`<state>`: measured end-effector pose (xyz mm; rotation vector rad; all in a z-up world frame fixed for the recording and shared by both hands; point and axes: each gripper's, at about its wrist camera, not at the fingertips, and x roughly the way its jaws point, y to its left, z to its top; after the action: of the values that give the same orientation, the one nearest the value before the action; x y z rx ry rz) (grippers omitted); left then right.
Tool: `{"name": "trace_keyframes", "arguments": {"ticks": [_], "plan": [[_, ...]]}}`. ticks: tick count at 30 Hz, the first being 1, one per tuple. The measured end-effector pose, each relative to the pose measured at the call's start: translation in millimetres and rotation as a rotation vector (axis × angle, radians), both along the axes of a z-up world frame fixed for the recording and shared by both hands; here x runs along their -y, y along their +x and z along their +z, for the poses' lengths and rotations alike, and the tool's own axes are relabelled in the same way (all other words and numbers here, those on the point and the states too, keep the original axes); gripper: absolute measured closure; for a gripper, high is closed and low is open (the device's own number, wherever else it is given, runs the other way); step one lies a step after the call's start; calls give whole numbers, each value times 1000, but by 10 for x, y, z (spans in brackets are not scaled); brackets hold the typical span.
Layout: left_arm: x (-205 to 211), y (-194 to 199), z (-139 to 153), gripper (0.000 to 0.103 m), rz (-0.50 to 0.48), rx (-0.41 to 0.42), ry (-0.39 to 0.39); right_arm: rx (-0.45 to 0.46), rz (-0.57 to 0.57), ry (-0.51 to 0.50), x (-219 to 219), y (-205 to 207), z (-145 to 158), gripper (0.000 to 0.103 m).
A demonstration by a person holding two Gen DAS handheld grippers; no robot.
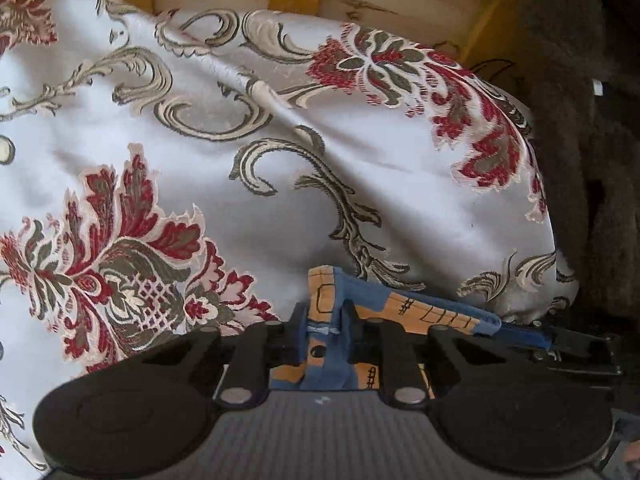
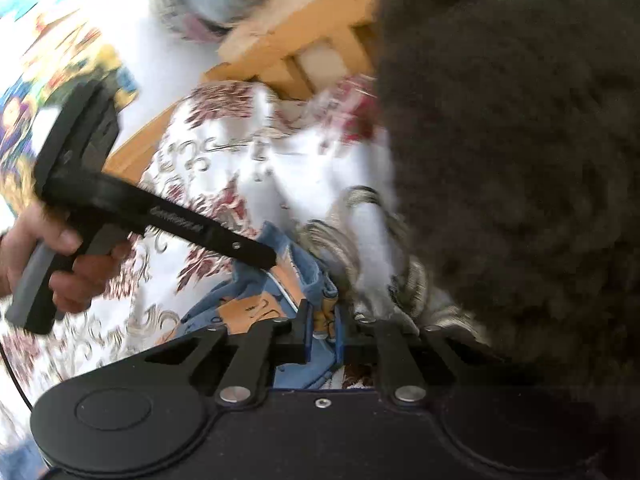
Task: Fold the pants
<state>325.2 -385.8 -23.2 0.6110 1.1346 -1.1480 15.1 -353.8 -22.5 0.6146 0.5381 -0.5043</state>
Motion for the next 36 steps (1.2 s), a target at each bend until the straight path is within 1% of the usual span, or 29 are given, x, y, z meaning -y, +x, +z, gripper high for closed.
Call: {"name": "trace_keyframes", "arguments": {"ticks": [3, 5, 6, 8, 9, 10, 12, 13, 14, 17, 18, 20, 22, 23, 25, 26, 29, 30, 31, 32, 33, 34, 36], "plan": [[-75, -48, 51, 87, 9, 5, -17, -15, 90, -144, -219, 73, 101, 93], [-139, -72, 80, 84, 12, 22, -31, -37, 162, -228, -374, 128, 123, 93], [-174, -65, 124, 77, 28, 36, -42, -50, 195, -261, -439, 156, 125, 93], [-241, -49, 215, 52, 70, 67, -60, -78, 257, -325, -564, 217, 122, 93], [-307, -32, 281, 32, 102, 81, -70, -98, 291, -360, -628, 248, 112, 93], [-360, -21, 368, 27, 128, 85, -88, -112, 316, -381, -677, 264, 102, 93], [-518, 24, 506, 28, 184, 62, -111, -139, 364, -415, -763, 318, 77, 93], [-609, 56, 572, 28, 231, 20, -123, -152, 387, -438, -812, 332, 67, 93], [-678, 84, 616, 28, 281, -29, -118, -159, 404, -460, -857, 343, 65, 93], [-690, 171, 655, 28, 384, -150, -73, -177, 446, -511, -949, 351, 41, 93], [-655, 157, 615, 28, 410, -192, -50, -183, 454, -520, -963, 355, 31, 93], [-551, 129, 550, 28, 436, -244, -3, -191, 467, -539, -989, 345, 23, 93], [-398, 35, 464, 28, 435, -256, 38, -197, 480, -554, -1014, 356, 10, 93], [-327, 2, 439, 28, 428, -238, 57, -201, 487, -559, -1020, 351, 2, 93], [-165, -53, 400, 29, 421, -171, 120, -206, 502, -570, -1036, 350, -3, 93], [-105, -65, 383, 30, 417, -157, 143, -207, 508, -574, -1047, 349, -1, 93], [-1, -47, 356, 35, 454, -167, 195, -208, 520, -579, -1063, 349, -1, 93], [18, -35, 348, 39, 471, -163, 218, -207, 522, -578, -1067, 345, 4, 93], [29, -27, 337, 48, 483, -155, 239, -206, 524, -579, -1074, 343, 7, 93], [23, -25, 329, 55, 496, -147, 261, -204, 527, -580, -1078, 340, 14, 93], [12, -16, 325, 68, 512, -147, 277, -201, 531, -581, -1076, 336, 25, 93], [-23, -12, 324, 78, 525, -159, 280, -195, 535, -584, -1086, 325, 40, 93], [-141, -6, 354, 86, 546, -175, 268, -172, 547, -603, -1132, 282, 97, 93]]}}
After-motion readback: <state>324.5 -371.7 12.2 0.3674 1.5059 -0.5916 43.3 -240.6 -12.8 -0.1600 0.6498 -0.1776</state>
